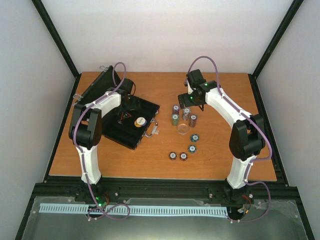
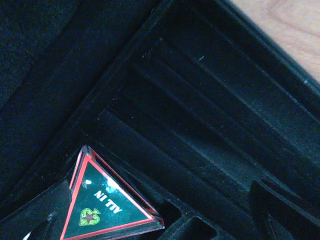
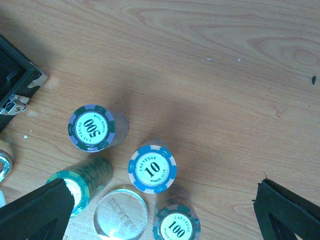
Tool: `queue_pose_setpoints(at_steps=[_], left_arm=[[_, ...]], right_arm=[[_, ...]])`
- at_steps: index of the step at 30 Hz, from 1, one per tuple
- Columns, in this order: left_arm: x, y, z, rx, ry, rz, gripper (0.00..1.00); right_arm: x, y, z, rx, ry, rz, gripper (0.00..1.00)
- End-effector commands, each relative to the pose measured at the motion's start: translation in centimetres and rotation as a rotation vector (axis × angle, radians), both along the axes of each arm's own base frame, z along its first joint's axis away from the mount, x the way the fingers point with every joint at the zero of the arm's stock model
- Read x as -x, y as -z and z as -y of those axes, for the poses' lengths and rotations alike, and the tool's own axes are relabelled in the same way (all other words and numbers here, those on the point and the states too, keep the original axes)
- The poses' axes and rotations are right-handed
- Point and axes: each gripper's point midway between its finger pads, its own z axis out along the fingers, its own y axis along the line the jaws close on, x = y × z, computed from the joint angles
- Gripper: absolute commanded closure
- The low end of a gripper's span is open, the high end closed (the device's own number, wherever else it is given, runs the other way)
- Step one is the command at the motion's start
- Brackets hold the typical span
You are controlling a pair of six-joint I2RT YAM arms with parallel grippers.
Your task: Pack up texas hold em set
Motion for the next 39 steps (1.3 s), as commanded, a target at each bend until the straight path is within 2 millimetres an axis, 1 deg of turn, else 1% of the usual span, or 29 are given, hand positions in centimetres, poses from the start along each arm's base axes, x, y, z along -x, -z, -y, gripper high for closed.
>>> queue_pose_setpoints(at_steps=[1, 4, 6, 9, 13, 16, 19, 24, 29, 32, 35, 36, 39], left_arm=[[0.2, 1.4, -0.5, -0.012, -0.019, -0.03, 0.0], [0.3, 2.7, -0.4, -0.008, -0.025, -0.054, 0.0], [0.4, 3.1, -0.3, -0.004, -0.026, -0.061, 0.0], [0.5, 2.9, -0.4, -0.009, -0.021, -0.058, 0.0], [0.6, 2.2, -0.7, -0.03, -0.01, -0.05, 0.0], [0.5, 0.7, -0.8, -0.032, -0.011, -0.022, 0.0], [0.1, -1.4, -0.6, -0.013, -0.011, 0.022, 0.0], [-1.0, -5.8, 0.2, 0.039, 0.004, 0.113, 0.0], [-1.1, -10.0, 0.9, 0.091, 0.028, 0.185, 0.0], [-0.5, -11.8, 0.9, 0.097, 0.043, 0.212, 0.0], [0.7, -12.9, 0.0, 0.056, 0.052, 0.223, 0.0], [1.2, -13.1, -0.4, 0.034, 0.057, 0.22, 0.0], [2.7, -12.9, -1.4, -0.015, 0.064, 0.204, 0.0]], right_arm=[[-0.4, -0.9, 0.1, -0.012, 0.004, 0.023, 0.0], [-0.5, -1.1, 0.1, -0.012, 0.005, 0.028, 0.0], [-0.4, -1.2, 0.2, -0.01, 0.005, 0.03, 0.0], [-0.4, -1.3, 0.3, -0.009, 0.006, 0.032, 0.0], [-0.4, -1.4, 0.1, -0.02, 0.006, 0.031, 0.0], [-0.4, -1.4, -0.1, -0.03, 0.004, 0.032, 0.0], [-0.4, -1.5, -0.1, -0.032, 0.004, 0.034, 0.0], [-0.3, -1.8, 0.1, -0.024, 0.006, 0.042, 0.0], [0.2, -3.4, 0.2, 0.014, -0.001, 0.085, 0.0], [1.4, -3.9, -0.3, 0.035, -0.031, 0.077, 0.0], [3.7, -3.6, -1.1, 0.061, -0.071, 0.048, 0.0], [4.7, -3.2, -1.5, 0.075, -0.09, 0.032, 0.0], [7.3, -2.4, -1.8, 0.081, -0.114, -0.016, 0.0]])
